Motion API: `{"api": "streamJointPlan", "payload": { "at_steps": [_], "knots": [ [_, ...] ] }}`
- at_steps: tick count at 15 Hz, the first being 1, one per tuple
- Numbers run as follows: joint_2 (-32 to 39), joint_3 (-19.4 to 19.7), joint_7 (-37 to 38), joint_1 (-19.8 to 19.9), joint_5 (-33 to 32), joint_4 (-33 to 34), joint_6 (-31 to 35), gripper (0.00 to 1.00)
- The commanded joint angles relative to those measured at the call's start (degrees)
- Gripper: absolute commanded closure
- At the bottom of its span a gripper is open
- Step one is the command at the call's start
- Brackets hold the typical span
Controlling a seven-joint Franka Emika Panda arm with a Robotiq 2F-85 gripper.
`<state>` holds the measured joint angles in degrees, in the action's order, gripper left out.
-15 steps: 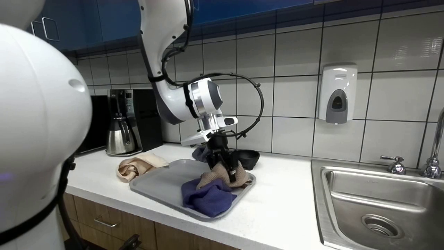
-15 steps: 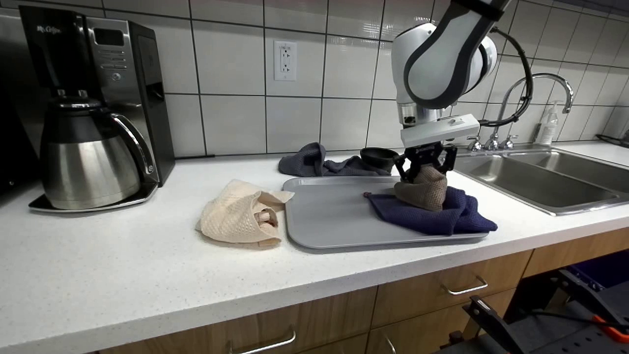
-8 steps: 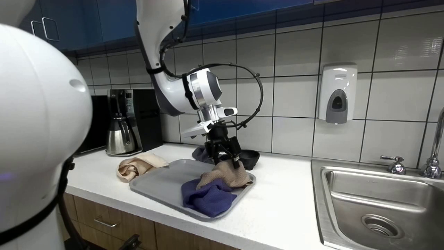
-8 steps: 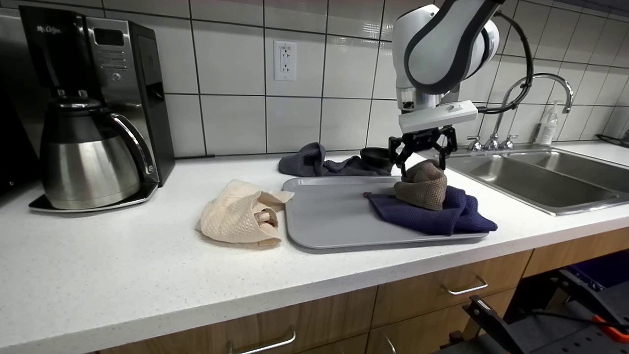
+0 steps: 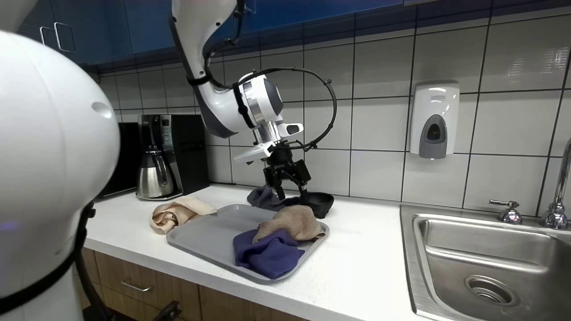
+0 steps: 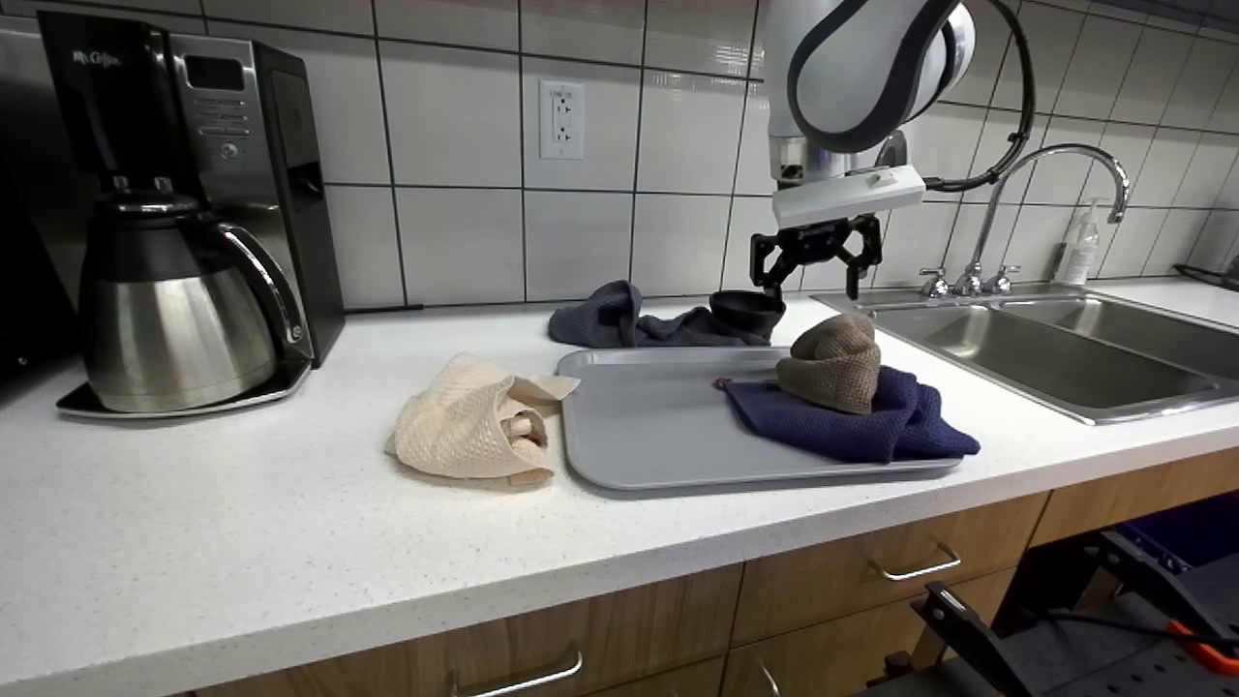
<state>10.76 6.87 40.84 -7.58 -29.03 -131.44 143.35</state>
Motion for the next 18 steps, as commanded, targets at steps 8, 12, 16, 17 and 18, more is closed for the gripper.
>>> {"api": "streamJointPlan", "payload": {
  "at_steps": [8, 12, 16, 17, 18],
  "knots": [
    [-0.1, -2.1, -0.7, 0.4, 0.1, 3.0, -0.1, 0.00],
    [-0.1, -2.1, -0.7, 0.4, 0.1, 3.0, -0.1, 0.00],
    [-0.1, -2.1, -0.7, 0.4, 0.1, 3.0, -0.1, 0.00],
    [-0.1, -2.1, -0.7, 0.4, 0.1, 3.0, -0.1, 0.00],
    [-0.1, -2.1, -0.7, 0.4, 0.1, 3.0, -0.1, 0.00]
  ]
}}
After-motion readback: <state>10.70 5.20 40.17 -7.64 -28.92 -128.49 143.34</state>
